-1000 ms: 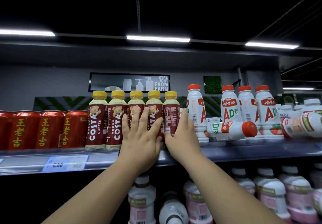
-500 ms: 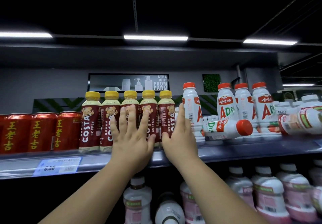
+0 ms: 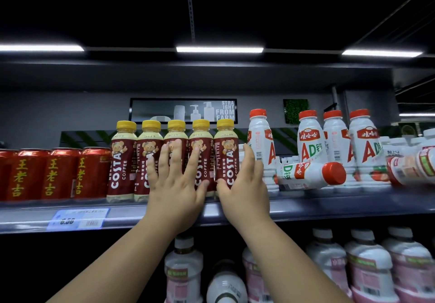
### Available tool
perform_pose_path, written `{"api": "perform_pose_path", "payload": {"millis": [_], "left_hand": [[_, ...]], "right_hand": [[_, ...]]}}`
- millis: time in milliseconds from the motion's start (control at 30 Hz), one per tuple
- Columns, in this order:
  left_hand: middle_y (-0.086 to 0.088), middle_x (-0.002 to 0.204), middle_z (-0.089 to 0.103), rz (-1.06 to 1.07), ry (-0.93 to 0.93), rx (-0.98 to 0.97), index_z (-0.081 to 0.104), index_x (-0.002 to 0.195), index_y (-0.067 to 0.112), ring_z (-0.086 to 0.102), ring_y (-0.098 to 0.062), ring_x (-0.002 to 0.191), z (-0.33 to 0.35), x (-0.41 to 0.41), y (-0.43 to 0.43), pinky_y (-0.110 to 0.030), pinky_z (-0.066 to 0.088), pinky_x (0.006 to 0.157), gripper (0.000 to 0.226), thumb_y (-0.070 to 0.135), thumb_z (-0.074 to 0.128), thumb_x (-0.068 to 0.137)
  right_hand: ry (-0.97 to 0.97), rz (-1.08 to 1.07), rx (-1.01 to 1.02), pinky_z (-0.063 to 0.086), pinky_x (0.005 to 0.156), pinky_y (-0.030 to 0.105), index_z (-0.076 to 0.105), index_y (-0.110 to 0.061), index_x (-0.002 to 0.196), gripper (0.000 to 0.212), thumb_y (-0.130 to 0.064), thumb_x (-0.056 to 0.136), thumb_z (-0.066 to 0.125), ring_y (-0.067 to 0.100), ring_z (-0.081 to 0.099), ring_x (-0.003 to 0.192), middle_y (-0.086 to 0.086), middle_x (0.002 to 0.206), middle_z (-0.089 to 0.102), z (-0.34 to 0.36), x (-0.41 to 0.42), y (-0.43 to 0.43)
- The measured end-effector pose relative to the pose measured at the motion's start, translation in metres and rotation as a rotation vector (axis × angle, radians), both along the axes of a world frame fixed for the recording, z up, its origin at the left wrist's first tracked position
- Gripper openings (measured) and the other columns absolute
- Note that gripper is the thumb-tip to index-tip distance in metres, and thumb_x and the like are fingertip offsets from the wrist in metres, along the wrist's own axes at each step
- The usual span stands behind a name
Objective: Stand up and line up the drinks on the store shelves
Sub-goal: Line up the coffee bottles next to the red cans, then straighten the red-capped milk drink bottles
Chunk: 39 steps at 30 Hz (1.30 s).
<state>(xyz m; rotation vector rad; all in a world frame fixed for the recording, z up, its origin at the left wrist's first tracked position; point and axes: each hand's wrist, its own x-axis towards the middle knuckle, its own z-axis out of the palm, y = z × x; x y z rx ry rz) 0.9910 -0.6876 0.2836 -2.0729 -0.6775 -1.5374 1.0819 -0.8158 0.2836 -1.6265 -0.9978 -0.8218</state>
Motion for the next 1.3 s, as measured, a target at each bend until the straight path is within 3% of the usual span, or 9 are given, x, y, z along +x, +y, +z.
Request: {"api": "perform_pose_path", "payload": {"millis": [367,500,667,867,1000,1133,1300], "left_hand": [[-0.014,0.164,0.014,-0.010,0.004,-0.010,0.019,0.157,0.029,0.008,-0.034,0.151,-0.001,-0.002,-0.001,-0.058,0.004,0.119,0.073,0.058,0.027,0.090],[-0.018,0.161,0.023,-0.046,-0.011,0.013,0.029,0.154,0.025,0.016,-0.037,0.149,-0.001,-0.004,-0.001,-0.057,0.005,0.118,0.073,0.056,0.032,0.089],[-0.020,0.158,0.026,-0.126,0.015,0.098,0.032,0.151,0.022,0.020,-0.040,0.147,0.001,-0.008,-0.006,-0.059,0.010,0.117,0.072,0.053,0.036,0.087],[-0.020,0.155,0.032,-0.273,0.094,0.173,0.043,0.143,0.020,0.028,-0.041,0.144,-0.001,0.005,-0.047,-0.061,0.022,0.115,0.067,0.052,0.047,0.083],[-0.018,0.150,0.038,-0.407,0.124,0.169,0.044,0.143,0.019,0.042,-0.039,0.133,0.006,0.035,-0.095,-0.054,0.037,0.107,0.070,0.052,0.053,0.081],[-0.011,0.143,0.049,-0.497,0.163,0.070,0.040,0.143,0.020,0.051,-0.031,0.125,0.009,0.072,-0.136,-0.045,0.044,0.103,0.074,0.054,0.055,0.078],[0.000,0.133,0.057,-0.520,0.167,-0.027,0.049,0.140,0.018,0.054,-0.022,0.121,0.009,0.111,-0.154,-0.040,0.047,0.100,0.073,0.042,0.074,0.075]], "right_hand": [[0.007,0.007,0.029,0.045,0.093,0.039,0.005,-0.025,0.155,0.089,-0.032,0.088,0.064,0.026,0.049,0.115,0.004,0.139,0.032,-0.003,0.000,0.001],[0.004,0.011,0.039,0.046,0.088,0.035,0.006,-0.026,0.154,0.088,-0.032,0.088,0.064,0.022,0.048,0.111,0.002,0.135,0.031,-0.004,-0.003,0.002],[0.018,0.092,0.087,0.048,0.095,0.031,0.024,-0.025,0.148,0.077,-0.028,0.086,0.069,0.016,0.048,0.115,-0.002,0.133,0.031,-0.005,-0.001,-0.018],[-0.195,0.009,0.022,0.048,0.092,0.037,0.055,-0.018,0.127,0.047,-0.020,0.083,0.071,0.020,0.052,0.106,0.000,0.119,0.048,0.014,0.014,-0.081],[-0.346,-0.026,-0.007,0.049,0.089,0.037,0.062,-0.017,0.115,0.035,-0.023,0.082,0.069,0.020,0.054,0.102,-0.001,0.110,0.056,0.031,0.039,-0.132],[-0.338,0.003,-0.012,0.042,0.095,0.028,0.062,-0.019,0.117,0.042,-0.027,0.078,0.077,0.016,0.053,0.107,-0.004,0.112,0.057,0.027,0.075,-0.169],[-0.206,0.126,-0.192,0.043,0.099,0.028,0.050,-0.029,0.130,0.062,-0.032,0.076,0.080,0.010,0.051,0.114,-0.011,0.124,0.052,0.019,0.122,-0.185]]}}
